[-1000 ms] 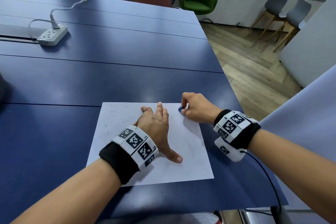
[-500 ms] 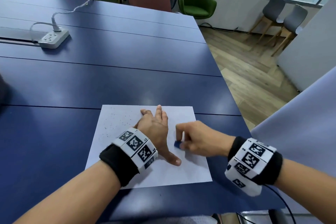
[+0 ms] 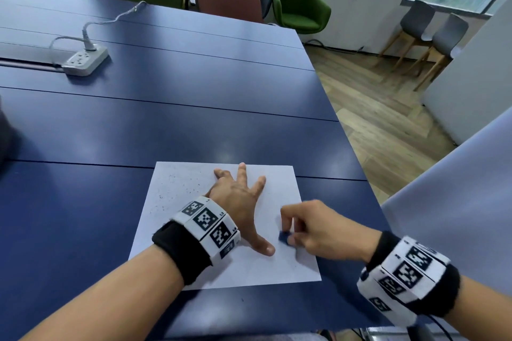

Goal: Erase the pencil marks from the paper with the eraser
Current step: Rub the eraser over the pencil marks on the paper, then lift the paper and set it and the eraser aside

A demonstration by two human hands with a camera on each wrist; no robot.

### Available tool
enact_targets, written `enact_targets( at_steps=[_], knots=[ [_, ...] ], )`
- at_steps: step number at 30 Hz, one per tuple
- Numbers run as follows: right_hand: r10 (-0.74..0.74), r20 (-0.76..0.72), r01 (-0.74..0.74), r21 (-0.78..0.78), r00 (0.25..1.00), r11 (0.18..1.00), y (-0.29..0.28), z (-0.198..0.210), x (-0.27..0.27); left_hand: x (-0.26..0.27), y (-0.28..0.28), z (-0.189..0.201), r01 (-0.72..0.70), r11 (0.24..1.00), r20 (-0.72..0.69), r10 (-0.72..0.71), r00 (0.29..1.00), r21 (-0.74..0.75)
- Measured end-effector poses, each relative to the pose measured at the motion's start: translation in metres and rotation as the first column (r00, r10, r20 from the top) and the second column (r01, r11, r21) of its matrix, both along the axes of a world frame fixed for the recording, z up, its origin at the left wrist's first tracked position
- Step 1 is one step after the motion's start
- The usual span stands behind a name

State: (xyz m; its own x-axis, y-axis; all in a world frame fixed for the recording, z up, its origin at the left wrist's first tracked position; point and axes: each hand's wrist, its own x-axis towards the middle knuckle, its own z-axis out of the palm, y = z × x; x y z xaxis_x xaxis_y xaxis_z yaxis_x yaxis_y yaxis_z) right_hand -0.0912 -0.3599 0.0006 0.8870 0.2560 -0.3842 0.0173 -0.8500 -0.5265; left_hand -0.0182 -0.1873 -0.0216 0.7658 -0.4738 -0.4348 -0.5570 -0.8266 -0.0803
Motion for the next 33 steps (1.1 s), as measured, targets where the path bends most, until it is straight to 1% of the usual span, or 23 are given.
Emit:
enact_targets(
  at_steps=[2, 3, 4, 5, 6, 8, 9, 10, 12, 14, 16, 17, 18, 20, 22, 23, 26, 28, 30, 33],
  knots=[
    [0.095, -0.089, -0.101, -0.065, 0.991, 0.993, -0.001, 0.007, -0.006, 0.0, 0.0, 0.0, -0.01, 1.0, -0.017, 0.01, 1.0, -0.007],
    [0.104, -0.086, -0.111, -0.086, 0.991, 0.99, -0.005, 0.009, -0.003, 0.0, 0.0, 0.0, -0.011, 1.0, -0.021, 0.011, 1.0, -0.01],
    [0.091, -0.05, -0.095, -0.092, 0.995, 0.991, -0.01, 0.013, 0.002, 0.0, 0.0, 0.001, -0.009, 1.0, -0.022, 0.009, 1.0, -0.013],
    [0.043, 0.007, -0.042, -0.084, 0.999, 0.996, -0.017, 0.014, 0.011, -0.001, 0.001, 0.002, -0.006, 1.0, -0.02, 0.006, 1.0, -0.016],
    [-0.036, 0.071, 0.041, -0.064, 0.997, 0.997, -0.025, 0.016, 0.021, -0.001, 0.002, 0.003, -0.002, 1.0, -0.017, 0.002, 1.0, -0.021],
    [-0.196, 0.185, 0.206, -0.037, 0.963, 0.978, -0.045, 0.017, 0.044, -0.002, 0.005, 0.007, 0.007, 1.0, -0.018, -0.008, 1.0, -0.027],
    [-0.239, 0.223, 0.255, -0.048, 0.945, 0.966, -0.053, 0.017, 0.053, -0.001, 0.007, 0.009, 0.009, 0.999, -0.021, -0.01, 1.0, -0.035],
    [-0.25, 0.236, 0.274, -0.074, 0.939, 0.959, -0.061, 0.015, 0.06, -0.001, 0.009, 0.011, 0.007, 0.999, -0.03, -0.008, 1.0, -0.05],
    [-0.23, 0.214, 0.264, -0.152, 0.95, 0.952, -0.069, 0.009, 0.07, 0.002, 0.012, 0.016, 0.006, 0.996, -0.044, -0.009, 0.999, -0.085],
    [-0.179, 0.184, 0.226, -0.277, 0.966, 0.934, -0.069, 0.004, 0.076, 0.005, 0.016, 0.019, -0.002, 0.992, -0.061, -0.006, 0.998, -0.128],
    [-0.121, 0.243, 0.215, -0.41, 0.962, 0.886, -0.062, 0.006, 0.078, 0.007, 0.02, 0.024, -0.02, 0.986, -0.081, 0.007, 0.997, -0.163],
    [-0.1, 0.287, 0.22, -0.424, 0.953, 0.878, -0.056, 0.008, 0.079, 0.008, 0.022, 0.026, -0.036, 0.984, -0.092, 0.02, 0.996, -0.176],
    [-0.082, 0.3, 0.204, -0.402, 0.95, 0.893, -0.049, 0.01, 0.08, 0.009, 0.024, 0.029, -0.055, 0.981, -0.107, 0.036, 0.994, -0.187],
    [-0.031, 0.234, 0.108, -0.325, 0.972, 0.94, -0.03, 0.009, 0.079, 0.012, 0.027, 0.033, -0.093, 0.974, -0.142, 0.065, 0.988, -0.207],
    [0.034, 0.145, 0.012, -0.308, 0.989, 0.951, -0.015, 0.003, 0.076, 0.016, 0.032, 0.037, -0.123, 0.964, -0.175, 0.082, 0.981, -0.236],
    [0.04, 0.132, 0.003, -0.313, 0.99, 0.95, -0.012, 0.0, 0.077, 0.018, 0.035, 0.037, -0.137, 0.956, -0.194, 0.088, 0.977, -0.258],
    [0.016, 0.157, 0.035, -0.318, 0.988, 0.948, -0.011, -0.002, 0.083, 0.027, 0.055, 0.042, -0.198, 0.916, -0.223, 0.124, 0.967, -0.35],
    [-0.003, 0.159, 0.052, -0.304, 0.987, 0.951, -0.012, 0.001, 0.085, 0.034, 0.076, 0.044, -0.233, 0.884, -0.183, 0.172, 0.968, -0.405],
    [-0.009, 0.191, 0.066, -0.294, 0.981, 0.954, -0.013, 0.003, 0.087, 0.044, 0.1, 0.046, -0.267, 0.857, -0.116, 0.24, 0.964, -0.442],
    [-0.011, 0.237, 0.085, -0.303, 0.971, 0.949, -0.016, 0.004, 0.09, 0.055, 0.134, 0.043, -0.377, 0.803, -0.074, 0.388, 0.919, -0.462]
  ],
)
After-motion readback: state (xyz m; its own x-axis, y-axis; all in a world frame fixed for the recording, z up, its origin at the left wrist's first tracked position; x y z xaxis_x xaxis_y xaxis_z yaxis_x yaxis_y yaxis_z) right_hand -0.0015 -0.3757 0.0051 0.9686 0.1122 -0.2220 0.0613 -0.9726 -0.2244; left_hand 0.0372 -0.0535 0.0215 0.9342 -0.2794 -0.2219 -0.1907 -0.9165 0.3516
